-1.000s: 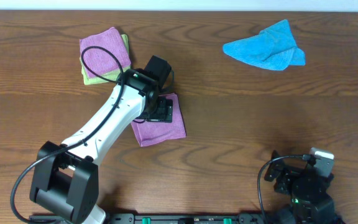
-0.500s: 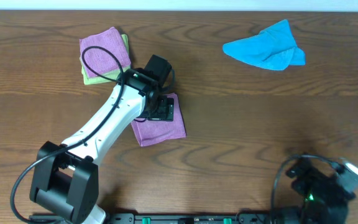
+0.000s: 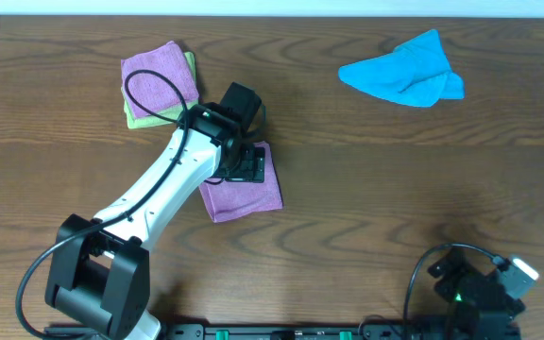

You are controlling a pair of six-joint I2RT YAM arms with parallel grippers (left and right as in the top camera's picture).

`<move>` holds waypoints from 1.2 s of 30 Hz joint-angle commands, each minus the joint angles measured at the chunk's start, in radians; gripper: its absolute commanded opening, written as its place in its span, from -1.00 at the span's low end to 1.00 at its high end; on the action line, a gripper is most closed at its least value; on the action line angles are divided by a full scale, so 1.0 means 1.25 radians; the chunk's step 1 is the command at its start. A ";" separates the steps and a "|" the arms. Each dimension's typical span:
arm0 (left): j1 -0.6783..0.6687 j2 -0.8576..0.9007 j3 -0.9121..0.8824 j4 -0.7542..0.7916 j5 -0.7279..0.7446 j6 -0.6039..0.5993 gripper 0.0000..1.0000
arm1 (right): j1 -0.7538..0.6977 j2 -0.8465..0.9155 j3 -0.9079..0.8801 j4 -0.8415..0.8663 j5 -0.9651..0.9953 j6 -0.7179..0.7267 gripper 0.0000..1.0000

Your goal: Fold the cloth

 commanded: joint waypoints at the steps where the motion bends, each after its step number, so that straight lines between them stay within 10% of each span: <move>1: -0.002 0.002 0.011 -0.003 -0.001 0.014 0.91 | -0.008 -0.002 -0.032 -0.003 0.008 0.010 0.98; 36: -0.002 0.002 0.011 -0.034 -0.046 0.090 0.90 | 0.145 0.001 -0.038 0.035 0.009 0.010 0.99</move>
